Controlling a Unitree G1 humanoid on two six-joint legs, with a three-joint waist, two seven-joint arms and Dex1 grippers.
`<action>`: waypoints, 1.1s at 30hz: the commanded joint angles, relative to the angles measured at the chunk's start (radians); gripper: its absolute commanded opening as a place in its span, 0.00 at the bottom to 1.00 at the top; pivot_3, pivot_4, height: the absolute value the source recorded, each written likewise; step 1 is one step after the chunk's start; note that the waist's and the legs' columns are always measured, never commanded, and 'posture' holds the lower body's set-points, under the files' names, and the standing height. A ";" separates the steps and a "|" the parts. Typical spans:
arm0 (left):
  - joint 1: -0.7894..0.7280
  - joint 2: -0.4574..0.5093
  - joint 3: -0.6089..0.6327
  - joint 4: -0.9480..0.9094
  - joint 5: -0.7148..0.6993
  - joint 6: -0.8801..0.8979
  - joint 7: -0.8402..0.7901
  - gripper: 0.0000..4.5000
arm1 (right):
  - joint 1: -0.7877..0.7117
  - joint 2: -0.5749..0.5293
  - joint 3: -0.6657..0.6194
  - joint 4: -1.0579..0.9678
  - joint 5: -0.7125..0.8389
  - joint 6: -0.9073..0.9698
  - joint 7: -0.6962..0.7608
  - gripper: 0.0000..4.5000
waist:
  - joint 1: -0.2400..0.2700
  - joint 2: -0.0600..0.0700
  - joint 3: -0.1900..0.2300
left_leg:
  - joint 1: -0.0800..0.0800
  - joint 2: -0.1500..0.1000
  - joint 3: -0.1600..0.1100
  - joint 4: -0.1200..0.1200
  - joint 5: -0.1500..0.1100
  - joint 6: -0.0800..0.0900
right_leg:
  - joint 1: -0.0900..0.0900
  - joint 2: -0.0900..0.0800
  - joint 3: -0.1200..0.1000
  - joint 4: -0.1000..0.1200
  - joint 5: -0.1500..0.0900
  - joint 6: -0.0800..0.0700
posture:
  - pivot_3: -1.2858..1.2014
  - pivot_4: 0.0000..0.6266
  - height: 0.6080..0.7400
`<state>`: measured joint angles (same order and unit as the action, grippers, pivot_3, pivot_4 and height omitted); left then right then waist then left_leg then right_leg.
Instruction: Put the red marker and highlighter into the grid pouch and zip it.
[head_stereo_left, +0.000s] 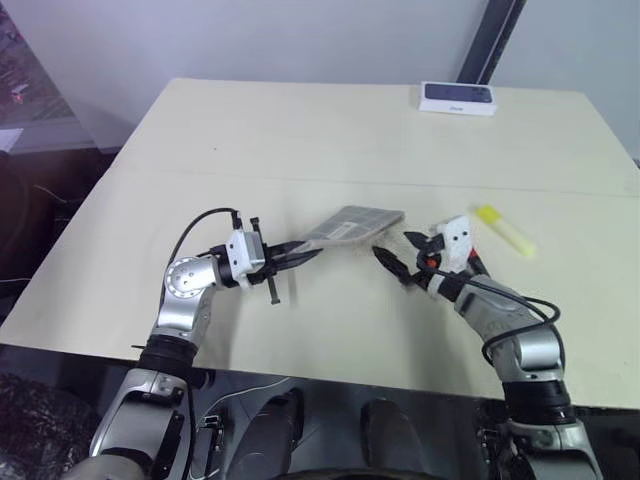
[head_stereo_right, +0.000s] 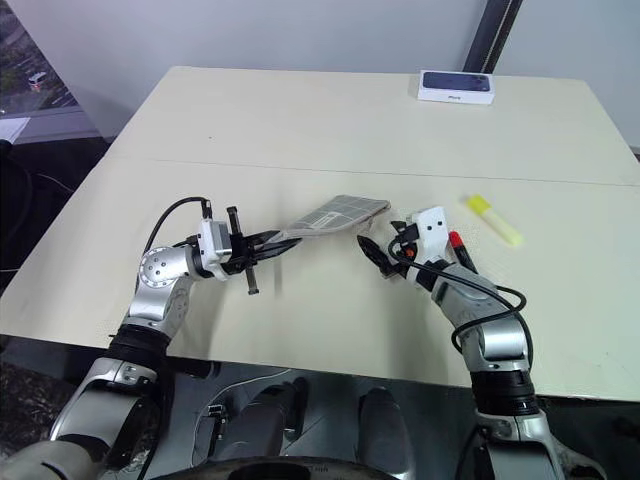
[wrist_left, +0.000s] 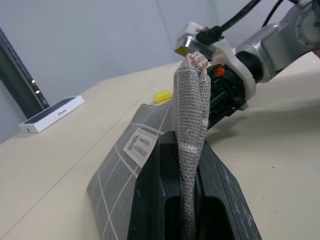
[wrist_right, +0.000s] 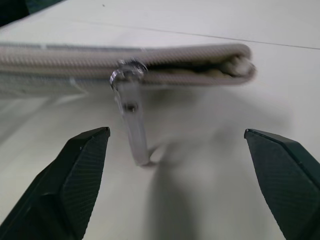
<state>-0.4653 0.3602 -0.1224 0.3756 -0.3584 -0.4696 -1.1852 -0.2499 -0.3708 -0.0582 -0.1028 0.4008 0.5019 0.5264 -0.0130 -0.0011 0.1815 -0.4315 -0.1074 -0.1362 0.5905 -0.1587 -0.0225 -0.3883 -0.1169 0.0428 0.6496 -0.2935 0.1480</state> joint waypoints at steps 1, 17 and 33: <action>0.004 0.008 0.020 -0.031 -0.002 -0.025 -0.010 0.00 | -0.019 0.015 0.003 -0.006 0.015 -0.014 0.019 0.59 | 0.000 0.000 0.000 | 0.000 0.000 0.000 0.000 0.000 0.000 | 0.000 0.000 0.000 0.000 0.000 0.000 | 0.52 0.24 1.00; -0.030 0.002 -0.024 0.161 0.193 -0.235 0.064 0.00 | 0.024 -0.142 0.178 -0.168 -0.158 -0.034 0.107 0.02 | -0.001 0.000 0.000 | 0.000 0.000 0.000 0.000 0.000 0.000 | -0.001 0.000 0.000 0.000 0.000 0.000 | 0.52 0.24 1.00; -0.115 -0.009 -0.009 0.330 0.256 -0.319 0.164 0.00 | 0.056 -0.167 0.297 -0.277 -0.142 -0.047 0.278 0.02 | 0.000 -0.001 0.001 | 0.000 0.000 0.000 0.000 0.000 0.000 | 0.000 0.000 -0.001 -0.001 0.000 0.001 | 0.52 0.24 1.00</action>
<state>-0.5595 0.3475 -0.1527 0.7072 -0.0986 -0.7814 -1.0527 -0.1900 -0.5392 0.2318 -0.3130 0.2218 0.4654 0.7773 -0.0133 -0.0023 0.1822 -0.4320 -0.1076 -0.1366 0.5908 -0.1588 -0.0226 -0.3886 -0.1172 0.0421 0.6490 -0.2934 0.1486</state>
